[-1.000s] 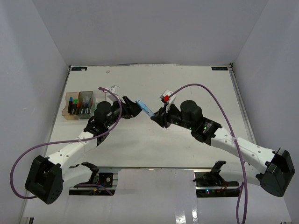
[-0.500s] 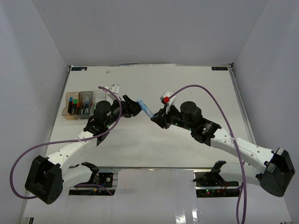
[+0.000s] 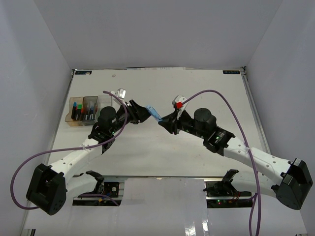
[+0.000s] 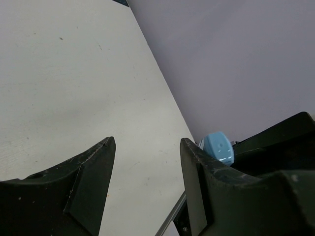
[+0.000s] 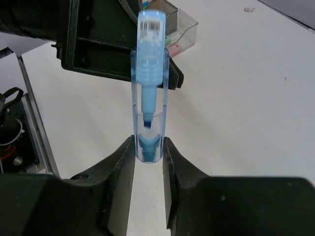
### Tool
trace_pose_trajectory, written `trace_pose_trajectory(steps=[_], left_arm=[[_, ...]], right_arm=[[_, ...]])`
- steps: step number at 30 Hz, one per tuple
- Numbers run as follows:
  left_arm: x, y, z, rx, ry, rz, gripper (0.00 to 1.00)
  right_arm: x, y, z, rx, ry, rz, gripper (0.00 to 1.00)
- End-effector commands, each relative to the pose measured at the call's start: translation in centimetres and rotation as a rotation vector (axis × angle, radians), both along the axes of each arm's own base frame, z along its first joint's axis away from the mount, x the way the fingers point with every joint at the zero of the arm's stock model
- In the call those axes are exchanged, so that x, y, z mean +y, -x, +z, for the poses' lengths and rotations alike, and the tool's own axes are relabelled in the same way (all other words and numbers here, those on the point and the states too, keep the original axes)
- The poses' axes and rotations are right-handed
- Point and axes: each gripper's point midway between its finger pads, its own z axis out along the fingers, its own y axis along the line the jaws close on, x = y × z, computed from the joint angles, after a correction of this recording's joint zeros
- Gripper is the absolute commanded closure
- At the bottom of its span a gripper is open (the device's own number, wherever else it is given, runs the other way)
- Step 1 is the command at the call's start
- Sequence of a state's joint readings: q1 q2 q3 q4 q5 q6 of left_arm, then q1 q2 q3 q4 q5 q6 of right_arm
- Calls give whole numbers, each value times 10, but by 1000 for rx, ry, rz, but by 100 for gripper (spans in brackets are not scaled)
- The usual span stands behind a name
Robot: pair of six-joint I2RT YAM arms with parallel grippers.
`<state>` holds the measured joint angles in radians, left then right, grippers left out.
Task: Sort the stationery into containers
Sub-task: Close the pen cap on the pen.
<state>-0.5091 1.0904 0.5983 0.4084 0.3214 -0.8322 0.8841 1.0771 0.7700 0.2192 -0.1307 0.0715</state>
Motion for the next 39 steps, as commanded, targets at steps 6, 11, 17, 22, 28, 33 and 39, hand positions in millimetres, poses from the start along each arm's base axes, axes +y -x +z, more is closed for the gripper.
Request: trace_pose_trajectory(steps=[6,11,17,22,28,33,39], left_arm=[[-5,8,24,-56,44,-47,34],[-3,10,27,-66,33,-44,34],[8,7,27,-64,-72,9,29],[33,-5,29,-72,-299,72,22],[41,-6,45,-92,-395,14,21],[19,7,71,-97,-346,-149,21],[-4,30,81,-79,-292,-377,23]], right_arm=[[1,-1,28,-85,-100,-4,84],[1,0,29,-99,-115,3,85],[-6,-1,28,-167,-95,-10,87],[-19,-4,20,-295,-9,-26,90],[-24,-3,16,-348,24,-16,92],[-23,0,19,-372,14,-2,92],[-22,1,19,-397,29,19,92]])
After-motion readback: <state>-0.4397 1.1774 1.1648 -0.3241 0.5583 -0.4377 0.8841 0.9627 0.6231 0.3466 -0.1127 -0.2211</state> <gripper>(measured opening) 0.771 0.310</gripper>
